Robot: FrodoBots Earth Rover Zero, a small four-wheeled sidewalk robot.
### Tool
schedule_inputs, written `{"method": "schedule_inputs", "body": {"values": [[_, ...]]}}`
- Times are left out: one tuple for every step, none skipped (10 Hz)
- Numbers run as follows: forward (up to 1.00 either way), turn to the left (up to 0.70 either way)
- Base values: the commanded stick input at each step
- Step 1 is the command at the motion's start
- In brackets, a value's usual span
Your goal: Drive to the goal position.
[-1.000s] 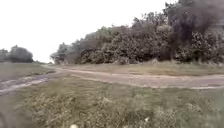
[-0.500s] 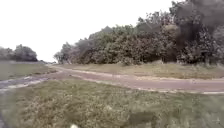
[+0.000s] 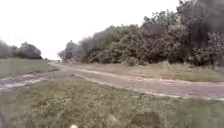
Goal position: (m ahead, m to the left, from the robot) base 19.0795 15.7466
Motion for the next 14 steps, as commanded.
{"method": "schedule_inputs", "body": {"values": [[0.7, 0.0], [0.7, 0.0], [0.7, 0.0], [0.7, 0.0], [0.7, 0.0], [0.7, 0.0], [0.7, 0.0], [0.7, 0.0], [0.7, 0.0], [0.7, 0.0], [0.7, 0.0], [0.7, 0.0], [0.7, 0.0], [0.7, 0.0]]}}
